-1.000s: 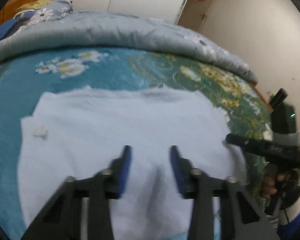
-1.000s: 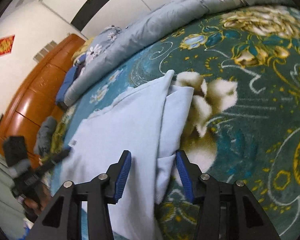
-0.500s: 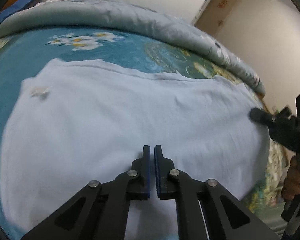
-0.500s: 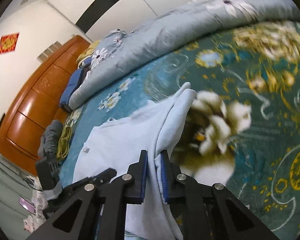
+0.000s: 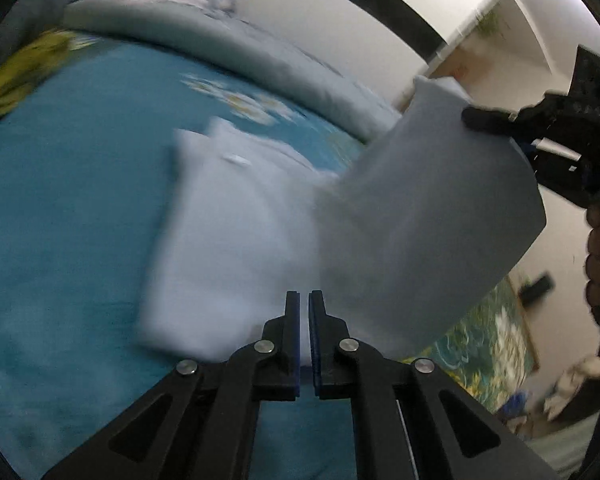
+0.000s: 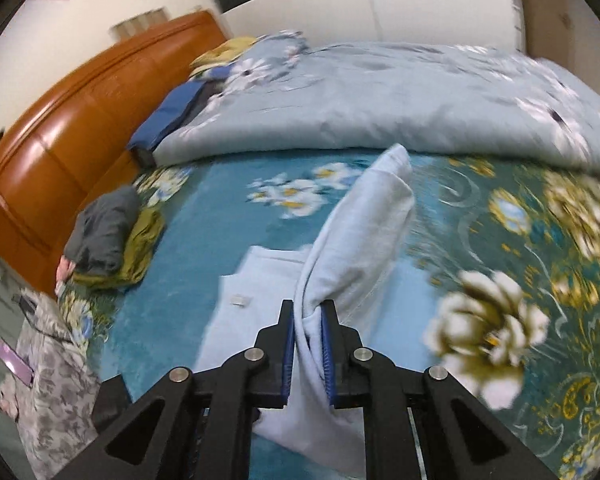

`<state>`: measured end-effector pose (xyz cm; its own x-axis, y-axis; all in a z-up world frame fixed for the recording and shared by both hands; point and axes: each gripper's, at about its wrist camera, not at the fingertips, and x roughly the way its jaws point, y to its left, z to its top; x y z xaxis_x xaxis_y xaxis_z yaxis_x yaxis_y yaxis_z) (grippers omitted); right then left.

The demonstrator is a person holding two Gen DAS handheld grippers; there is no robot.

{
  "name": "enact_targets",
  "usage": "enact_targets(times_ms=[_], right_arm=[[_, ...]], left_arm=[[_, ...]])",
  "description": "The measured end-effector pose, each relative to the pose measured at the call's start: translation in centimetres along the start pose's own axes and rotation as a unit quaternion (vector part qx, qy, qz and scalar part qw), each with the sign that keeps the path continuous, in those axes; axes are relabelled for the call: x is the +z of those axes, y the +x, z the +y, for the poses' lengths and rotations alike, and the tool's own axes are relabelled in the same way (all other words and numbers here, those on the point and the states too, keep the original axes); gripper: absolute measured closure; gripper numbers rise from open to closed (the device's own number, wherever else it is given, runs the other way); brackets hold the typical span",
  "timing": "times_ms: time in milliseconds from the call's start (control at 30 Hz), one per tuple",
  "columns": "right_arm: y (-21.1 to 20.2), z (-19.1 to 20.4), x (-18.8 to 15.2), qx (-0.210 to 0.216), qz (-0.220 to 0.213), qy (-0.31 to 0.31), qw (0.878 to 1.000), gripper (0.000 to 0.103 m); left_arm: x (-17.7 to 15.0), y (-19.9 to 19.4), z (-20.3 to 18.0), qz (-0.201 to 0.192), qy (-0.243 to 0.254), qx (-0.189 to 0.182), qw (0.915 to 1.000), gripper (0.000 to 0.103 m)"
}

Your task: Fold clothes

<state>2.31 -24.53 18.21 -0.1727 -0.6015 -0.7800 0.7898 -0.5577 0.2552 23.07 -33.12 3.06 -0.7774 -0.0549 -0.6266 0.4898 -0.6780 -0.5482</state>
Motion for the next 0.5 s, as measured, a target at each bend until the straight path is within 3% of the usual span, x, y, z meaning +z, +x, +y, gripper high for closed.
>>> enact_targets(times_ms=[167,300,400,500], right_arm=[[6.5,6.0,-0.4,0.006,0.045,-0.011,0.999,0.090],[13.3,8.5,-3.0,-0.007,0.111,-0.003,0.994,0.090],[15.0,9.3,-4.2,-0.019,0.124,-0.014,0.992,0.087],[14.1,9.9,-4.3,-0.007,0.116,-0.031,0.993,0.081]], left_arm=[[-0.1,-3.0,6.1,-0.022,-0.079,0.022,0.9964,0.097],[-0.8,-4.5,8.8,-0.023,-0.101,0.037,0.9939,0.097],[-1.0,-5.5,9.9,-0.030,-0.112,0.034,0.9926,0.097],[-0.6,-5.5,9.9,-0.034,-0.120,0.018,0.9920,0.097]])
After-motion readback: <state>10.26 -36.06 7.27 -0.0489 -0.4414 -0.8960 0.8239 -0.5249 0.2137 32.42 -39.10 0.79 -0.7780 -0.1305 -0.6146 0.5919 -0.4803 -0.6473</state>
